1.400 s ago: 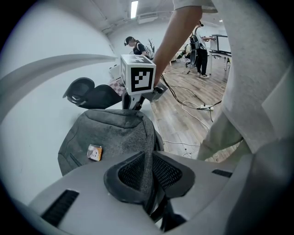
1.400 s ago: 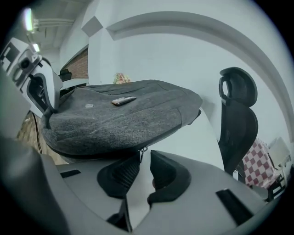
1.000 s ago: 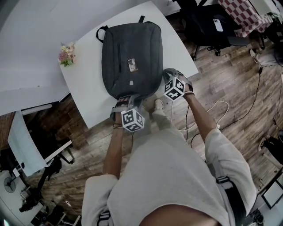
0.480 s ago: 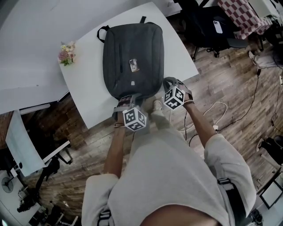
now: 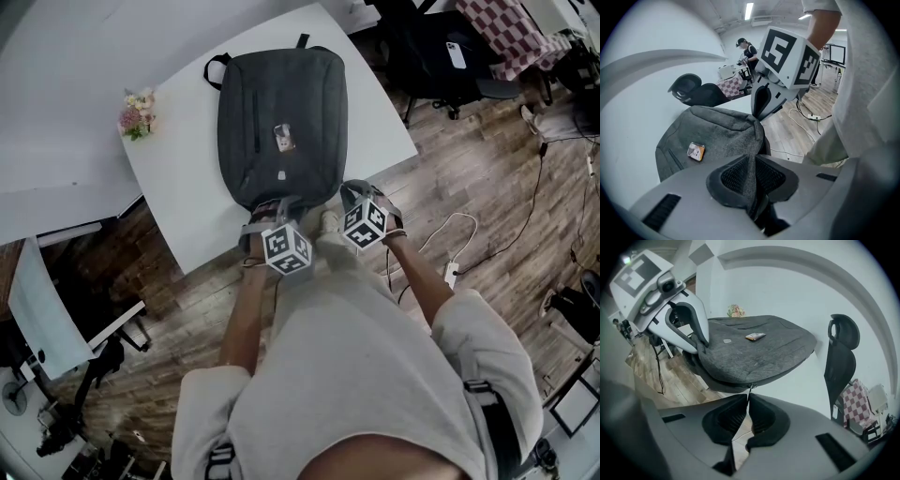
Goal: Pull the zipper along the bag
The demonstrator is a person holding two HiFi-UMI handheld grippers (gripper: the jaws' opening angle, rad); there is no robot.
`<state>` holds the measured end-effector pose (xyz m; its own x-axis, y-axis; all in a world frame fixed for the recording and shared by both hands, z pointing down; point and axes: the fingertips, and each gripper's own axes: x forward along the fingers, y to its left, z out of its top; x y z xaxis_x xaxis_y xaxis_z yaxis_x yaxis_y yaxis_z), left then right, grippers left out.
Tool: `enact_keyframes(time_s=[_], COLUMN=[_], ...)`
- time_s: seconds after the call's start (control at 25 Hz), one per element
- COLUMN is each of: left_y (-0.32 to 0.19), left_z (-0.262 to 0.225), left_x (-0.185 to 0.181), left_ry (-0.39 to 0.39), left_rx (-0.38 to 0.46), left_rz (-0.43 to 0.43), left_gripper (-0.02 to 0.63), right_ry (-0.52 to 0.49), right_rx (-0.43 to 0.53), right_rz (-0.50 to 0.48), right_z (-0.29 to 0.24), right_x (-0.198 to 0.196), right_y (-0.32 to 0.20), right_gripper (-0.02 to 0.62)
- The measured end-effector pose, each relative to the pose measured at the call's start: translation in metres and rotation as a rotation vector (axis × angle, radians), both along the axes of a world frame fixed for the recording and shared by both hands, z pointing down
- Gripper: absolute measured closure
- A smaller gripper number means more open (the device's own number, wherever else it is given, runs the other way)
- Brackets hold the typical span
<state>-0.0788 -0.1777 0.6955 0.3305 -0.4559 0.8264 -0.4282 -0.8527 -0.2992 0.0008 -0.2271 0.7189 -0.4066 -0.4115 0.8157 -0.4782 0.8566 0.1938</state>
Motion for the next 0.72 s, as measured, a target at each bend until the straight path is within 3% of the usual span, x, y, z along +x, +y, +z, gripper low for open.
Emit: enact_keyframes(time_s=[0.44, 0.72], left_y=[0.003, 0.002], left_z=[-0.001, 0.002], left_x=[-0.001, 0.001], left_ry=[0.023, -0.013], left_rx=[-0.010, -0.005], left_rz=[-0.007, 0.040], left_gripper=[0.534, 0.534], right_ry=[-0.047, -0.072], right_rx=[-0.054, -0.114], right_rz=[0.080, 0.084], right_z=[-0.005, -0.005], right_x=[-0.021, -0.043], right_y=[0.042, 0.065], right_gripper=[0.565, 0.561])
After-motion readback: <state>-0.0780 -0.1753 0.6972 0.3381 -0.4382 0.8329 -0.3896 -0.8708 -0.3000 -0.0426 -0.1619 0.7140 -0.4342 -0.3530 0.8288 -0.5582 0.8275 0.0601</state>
